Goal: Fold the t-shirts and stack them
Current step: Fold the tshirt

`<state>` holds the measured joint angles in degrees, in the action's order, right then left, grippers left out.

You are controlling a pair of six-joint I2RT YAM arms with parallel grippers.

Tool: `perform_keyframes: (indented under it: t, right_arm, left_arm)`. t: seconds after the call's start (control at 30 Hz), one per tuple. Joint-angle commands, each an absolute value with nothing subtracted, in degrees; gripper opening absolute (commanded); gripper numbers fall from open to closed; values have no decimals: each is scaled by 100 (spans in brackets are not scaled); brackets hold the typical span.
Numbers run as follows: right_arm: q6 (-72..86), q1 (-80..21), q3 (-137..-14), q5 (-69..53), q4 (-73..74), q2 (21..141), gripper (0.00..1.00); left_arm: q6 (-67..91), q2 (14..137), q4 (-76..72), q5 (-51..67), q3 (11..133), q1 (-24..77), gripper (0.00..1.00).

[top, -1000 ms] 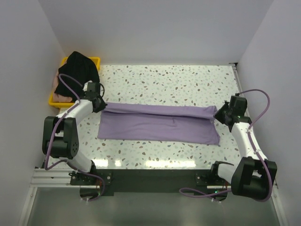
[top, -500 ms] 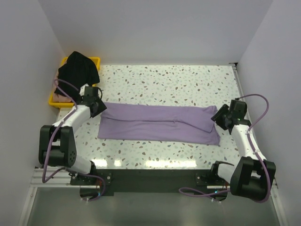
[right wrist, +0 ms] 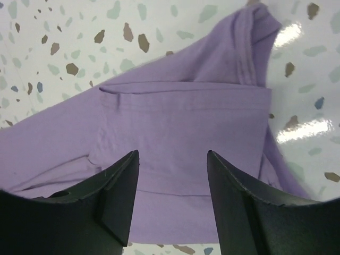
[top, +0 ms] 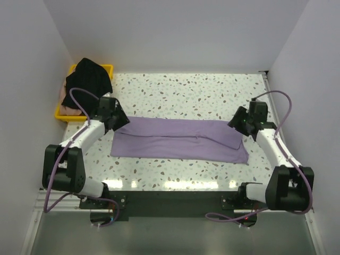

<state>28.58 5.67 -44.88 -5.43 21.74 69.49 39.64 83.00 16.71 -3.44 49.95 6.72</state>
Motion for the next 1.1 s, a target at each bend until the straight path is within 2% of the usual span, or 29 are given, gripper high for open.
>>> perform_keyframes:
  t: [0.0,0.13,0.33,0.6,0.87,1.07]
  right_arm:
    - [2654,-243,-5166,165,2039,7443,58]
    - [2654,-702,-5607,641,1995,8208,56]
    - [2672,-1300,-6099,1308,1907,9122,52]
    - [2768,-1748,-6565,1801,1837,9834,51]
    - [3155,-1942,-6531,2337,2231,9783,50]
    - [3778,-1890,-5617,2584,2434,8598,54]
  left_arm:
    - [3692,8051,1397,421,5219,773,49]
    - [3131,7858,1756,887,5431,791,49]
    - [2401,7349,2231,967,5476,791,50]
    - [2303,6838,1952,1037,4817,791,50]
    - [2294,6891,1863,1187,4685,791,50]
    - [3005,7101,1601,1125,4299,791,46]
